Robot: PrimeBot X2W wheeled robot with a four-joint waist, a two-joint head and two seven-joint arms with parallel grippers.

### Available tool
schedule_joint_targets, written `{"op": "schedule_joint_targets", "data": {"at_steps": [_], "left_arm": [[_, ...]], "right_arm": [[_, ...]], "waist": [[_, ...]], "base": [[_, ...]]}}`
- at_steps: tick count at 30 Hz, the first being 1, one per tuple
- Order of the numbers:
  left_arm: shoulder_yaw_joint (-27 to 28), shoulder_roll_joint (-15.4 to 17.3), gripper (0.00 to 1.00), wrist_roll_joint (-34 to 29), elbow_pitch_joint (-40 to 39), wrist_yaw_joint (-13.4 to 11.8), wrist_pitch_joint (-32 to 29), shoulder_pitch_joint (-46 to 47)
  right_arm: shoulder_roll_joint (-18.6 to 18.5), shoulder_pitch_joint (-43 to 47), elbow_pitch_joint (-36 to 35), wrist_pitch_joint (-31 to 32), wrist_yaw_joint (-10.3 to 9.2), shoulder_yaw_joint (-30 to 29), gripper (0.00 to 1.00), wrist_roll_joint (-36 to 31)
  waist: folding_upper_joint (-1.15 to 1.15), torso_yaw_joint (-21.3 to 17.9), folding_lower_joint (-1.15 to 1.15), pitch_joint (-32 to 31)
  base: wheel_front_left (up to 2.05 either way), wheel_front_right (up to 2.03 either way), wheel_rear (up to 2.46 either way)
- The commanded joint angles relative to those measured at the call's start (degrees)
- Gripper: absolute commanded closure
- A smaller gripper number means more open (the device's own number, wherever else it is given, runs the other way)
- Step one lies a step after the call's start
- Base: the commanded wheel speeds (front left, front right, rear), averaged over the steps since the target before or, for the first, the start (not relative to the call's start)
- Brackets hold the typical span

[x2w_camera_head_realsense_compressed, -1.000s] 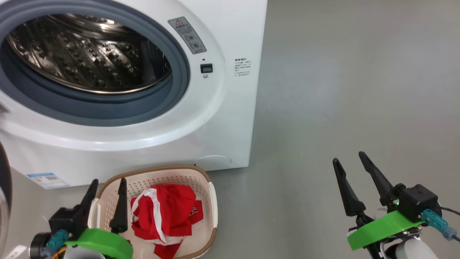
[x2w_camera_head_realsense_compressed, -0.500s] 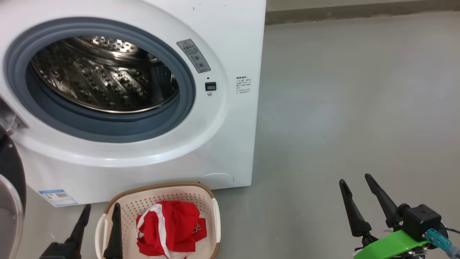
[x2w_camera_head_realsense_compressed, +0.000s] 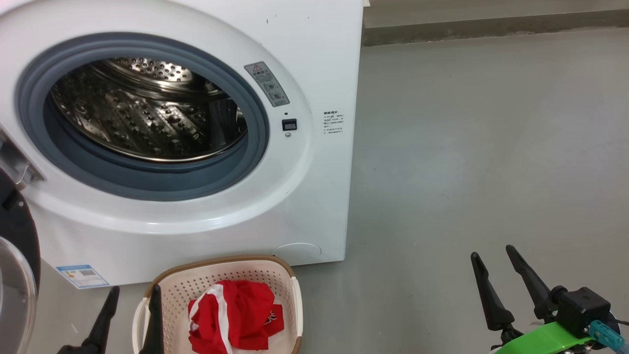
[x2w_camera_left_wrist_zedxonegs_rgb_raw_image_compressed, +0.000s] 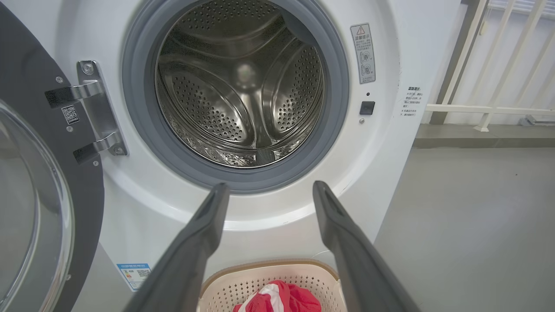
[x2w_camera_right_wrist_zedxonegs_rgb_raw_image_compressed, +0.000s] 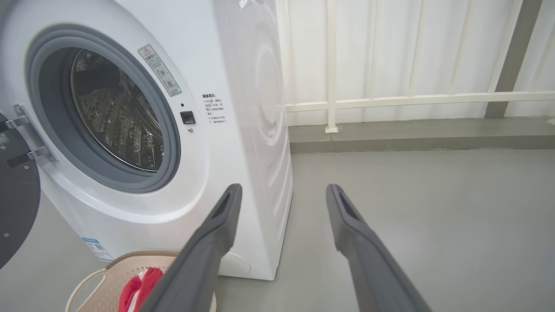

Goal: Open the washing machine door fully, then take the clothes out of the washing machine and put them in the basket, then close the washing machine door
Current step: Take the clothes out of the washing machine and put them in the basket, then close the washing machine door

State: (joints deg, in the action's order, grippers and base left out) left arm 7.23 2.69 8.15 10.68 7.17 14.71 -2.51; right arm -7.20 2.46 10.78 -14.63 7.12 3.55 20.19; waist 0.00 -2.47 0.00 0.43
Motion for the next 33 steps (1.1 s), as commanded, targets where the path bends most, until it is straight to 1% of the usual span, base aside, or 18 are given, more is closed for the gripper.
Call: {"op": "schedule_joint_targets", "data": {"at_steps": [1,22,27,33], "left_arm": [[1.7,0.3,0.0,0.3,-1.9,0.3,0.3,0.7],[1.8,0.2,0.0,0.4,-2.3,0.3,0.3,1.0],[2.1,0.2,0.0,0.1,-2.4,0.3,0.3,1.1],[2.2,0.2,0.0,0.1,-2.6,0.3,0.3,1.3]], "right_arm": [[-1.0,-0.5,-1.5,-0.4,0.36,0.8,0.0,0.2],[-0.7,-0.6,-1.8,-0.4,0.36,1.1,0.0,0.2],[-0.7,-0.8,-1.7,-0.4,0.36,1.0,0.0,0.1],[-0.7,-0.9,-1.7,-0.4,0.36,1.0,0.0,0.2]], "waist": [[0.0,0.0,0.0,0.0],[0.0,-0.5,0.0,0.4],[0.0,-0.6,0.0,0.5],[0.0,-0.4,0.0,0.7]], "base": [[0.0,0.0,0.0],[-0.02,0.02,0.0],[-0.7,0.7,0.0],[-1.41,1.41,0.0]]}}
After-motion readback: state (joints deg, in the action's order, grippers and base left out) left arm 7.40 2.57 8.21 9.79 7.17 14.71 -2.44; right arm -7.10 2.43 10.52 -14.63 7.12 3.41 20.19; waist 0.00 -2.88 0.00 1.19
